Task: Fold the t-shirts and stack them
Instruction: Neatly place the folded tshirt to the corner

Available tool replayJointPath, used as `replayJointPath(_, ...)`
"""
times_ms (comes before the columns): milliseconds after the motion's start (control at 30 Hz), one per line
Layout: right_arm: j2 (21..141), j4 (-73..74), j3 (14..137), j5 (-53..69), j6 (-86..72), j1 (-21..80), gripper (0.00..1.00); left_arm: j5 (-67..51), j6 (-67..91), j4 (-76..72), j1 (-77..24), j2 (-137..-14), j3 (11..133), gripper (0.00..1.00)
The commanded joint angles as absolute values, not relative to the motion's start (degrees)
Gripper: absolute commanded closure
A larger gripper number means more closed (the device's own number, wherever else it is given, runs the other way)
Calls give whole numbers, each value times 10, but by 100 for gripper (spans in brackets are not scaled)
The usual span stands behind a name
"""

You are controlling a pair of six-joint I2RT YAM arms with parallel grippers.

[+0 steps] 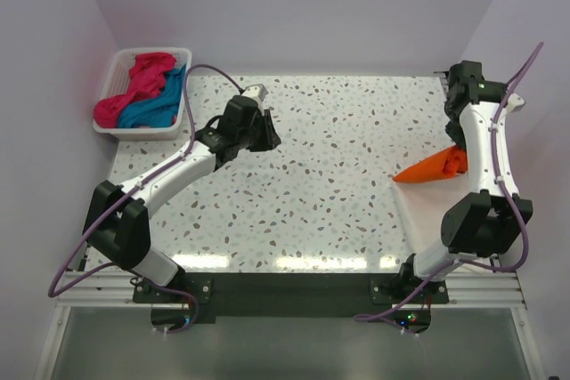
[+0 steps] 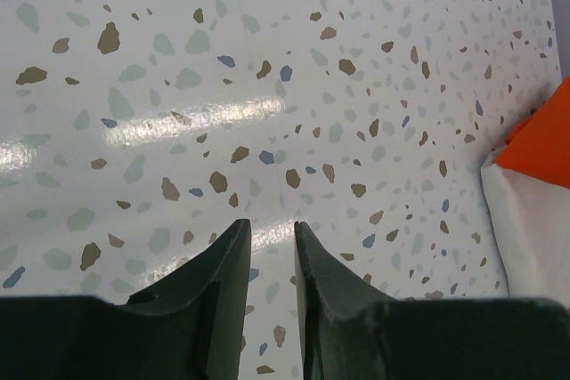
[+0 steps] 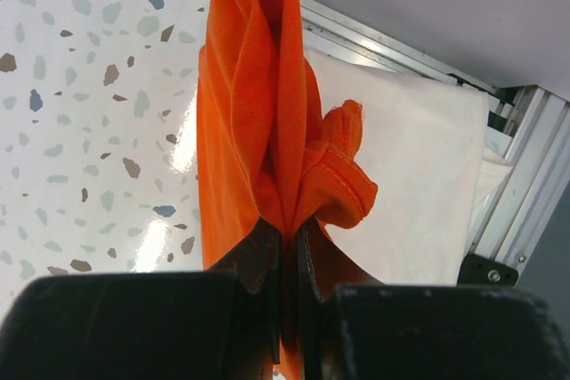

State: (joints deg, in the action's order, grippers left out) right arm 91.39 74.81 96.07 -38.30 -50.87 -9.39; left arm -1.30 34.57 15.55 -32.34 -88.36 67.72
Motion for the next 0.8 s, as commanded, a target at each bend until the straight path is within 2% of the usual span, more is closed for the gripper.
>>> replayJointPath(0,875,716,964,-392,-494,-95,100,-16,329,144,-326,-880,700,69)
replayJointPath(333,866,716,951,-395,-497,-96,100,-17,330,145,-325,-883,703,69)
replayJointPath(533,834,732,915,-400,-514,-96,100,-24,334,142,-325,-883,695,69)
replayJointPath(700,773,794,840,-393,-547,-96,100,-38,341,127,-330,-882,680,69)
replayJointPath(733,759,797,820,-386,-551,-96,95,-40,341,122,-332,-883,672,69)
replayJointPath(767,740,797,776,-369,-551,-96,82,-45,342,113,-336,-885,670,69)
